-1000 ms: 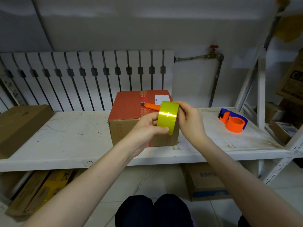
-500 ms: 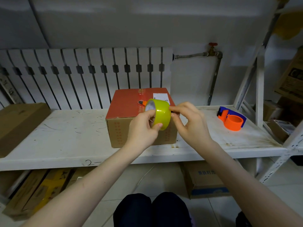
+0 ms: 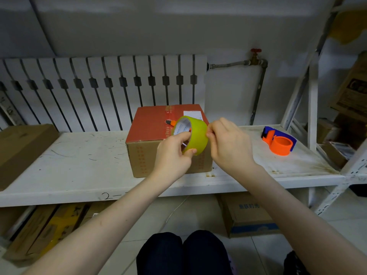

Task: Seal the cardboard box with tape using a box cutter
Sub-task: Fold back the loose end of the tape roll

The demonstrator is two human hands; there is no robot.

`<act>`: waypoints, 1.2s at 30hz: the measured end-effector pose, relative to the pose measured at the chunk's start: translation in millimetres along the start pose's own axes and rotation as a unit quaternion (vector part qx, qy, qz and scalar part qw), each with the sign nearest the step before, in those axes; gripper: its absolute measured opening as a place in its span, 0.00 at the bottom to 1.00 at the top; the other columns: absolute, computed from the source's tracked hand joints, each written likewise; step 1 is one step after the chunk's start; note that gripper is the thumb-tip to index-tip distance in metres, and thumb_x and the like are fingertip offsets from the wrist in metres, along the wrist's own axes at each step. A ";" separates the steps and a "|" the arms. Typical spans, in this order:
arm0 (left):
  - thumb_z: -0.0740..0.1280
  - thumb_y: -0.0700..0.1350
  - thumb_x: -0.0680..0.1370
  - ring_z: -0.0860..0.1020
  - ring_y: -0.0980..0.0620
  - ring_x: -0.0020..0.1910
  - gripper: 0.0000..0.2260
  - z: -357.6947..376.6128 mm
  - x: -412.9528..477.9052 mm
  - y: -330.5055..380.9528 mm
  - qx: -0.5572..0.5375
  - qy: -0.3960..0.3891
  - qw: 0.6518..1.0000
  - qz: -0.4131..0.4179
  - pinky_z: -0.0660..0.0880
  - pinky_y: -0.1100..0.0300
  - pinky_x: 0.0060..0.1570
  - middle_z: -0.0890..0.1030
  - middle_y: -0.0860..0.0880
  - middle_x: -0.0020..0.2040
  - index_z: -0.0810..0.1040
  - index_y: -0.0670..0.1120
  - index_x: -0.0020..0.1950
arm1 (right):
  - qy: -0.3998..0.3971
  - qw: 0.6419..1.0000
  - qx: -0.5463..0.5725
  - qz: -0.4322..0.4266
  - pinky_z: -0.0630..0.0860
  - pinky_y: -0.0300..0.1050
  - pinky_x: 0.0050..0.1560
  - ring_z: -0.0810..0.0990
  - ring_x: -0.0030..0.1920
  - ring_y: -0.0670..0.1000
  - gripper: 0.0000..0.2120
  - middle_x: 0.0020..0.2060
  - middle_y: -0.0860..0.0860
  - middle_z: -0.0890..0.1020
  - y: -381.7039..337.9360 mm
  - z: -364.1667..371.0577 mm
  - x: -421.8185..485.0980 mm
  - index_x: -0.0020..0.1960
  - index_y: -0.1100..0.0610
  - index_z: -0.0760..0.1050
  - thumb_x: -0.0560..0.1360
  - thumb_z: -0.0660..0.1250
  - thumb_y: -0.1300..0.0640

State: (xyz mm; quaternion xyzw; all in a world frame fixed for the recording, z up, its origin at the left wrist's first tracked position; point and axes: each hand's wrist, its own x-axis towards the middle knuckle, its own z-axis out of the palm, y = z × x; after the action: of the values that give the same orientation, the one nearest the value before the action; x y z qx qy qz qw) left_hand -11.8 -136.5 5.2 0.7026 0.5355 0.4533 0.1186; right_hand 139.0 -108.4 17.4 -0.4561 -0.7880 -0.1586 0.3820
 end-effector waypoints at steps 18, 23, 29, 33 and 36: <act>0.64 0.46 0.77 0.77 0.37 0.43 0.10 19.3 -12.1 -1.4 0.134 -0.045 0.989 0.045 0.71 0.49 0.35 0.81 0.40 0.44 0.72 0.41 0.54 | -0.221 0.975 0.014 0.028 0.73 0.49 0.44 0.76 0.46 0.55 0.06 0.47 0.55 0.76 -14.9 -36.5 12.7 0.51 0.57 0.69 0.79 0.56 0.57; 0.65 0.45 0.77 0.77 0.39 0.43 0.11 22.6 -17.5 -2.4 0.111 -0.045 0.992 0.047 0.63 0.56 0.35 0.81 0.41 0.45 0.73 0.42 0.56 | -0.281 0.956 0.079 0.034 0.72 0.47 0.41 0.73 0.40 0.52 0.08 0.39 0.52 0.74 -11.1 -39.3 12.3 0.46 0.56 0.68 0.81 0.53 0.56; 0.63 0.49 0.76 0.77 0.41 0.38 0.13 15.6 -16.4 -9.6 0.047 -0.063 0.995 0.069 0.69 0.49 0.33 0.79 0.43 0.39 0.74 0.40 0.52 | -0.329 0.911 0.234 0.085 0.69 0.39 0.39 0.72 0.40 0.48 0.09 0.36 0.48 0.72 0.6 -52.9 10.9 0.44 0.54 0.69 0.81 0.54 0.55; 0.61 0.53 0.75 0.77 0.42 0.38 0.17 6.8 -7.9 -14.8 0.037 -0.059 0.995 0.074 0.73 0.42 0.36 0.80 0.41 0.40 0.74 0.40 0.51 | -0.267 0.903 0.301 0.150 0.72 0.41 0.42 0.72 0.40 0.47 0.09 0.36 0.47 0.72 -0.5 -48.4 6.8 0.46 0.55 0.71 0.81 0.54 0.55; 0.62 0.52 0.74 0.76 0.42 0.38 0.15 5.5 -6.9 -10.0 0.054 -0.047 0.996 0.059 0.73 0.42 0.37 0.80 0.42 0.40 0.74 0.41 0.51 | -0.126 0.957 0.218 0.147 0.71 0.37 0.38 0.72 0.39 0.45 0.05 0.39 0.47 0.73 -5.4 -37.2 4.6 0.48 0.56 0.71 0.79 0.58 0.57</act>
State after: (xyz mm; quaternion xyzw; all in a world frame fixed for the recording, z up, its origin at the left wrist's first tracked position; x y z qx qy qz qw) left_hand -14.2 -136.7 -7.9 0.7589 0.5104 0.3968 0.0782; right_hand 150.1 -130.8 45.8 -0.4883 -0.7696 0.1338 0.3890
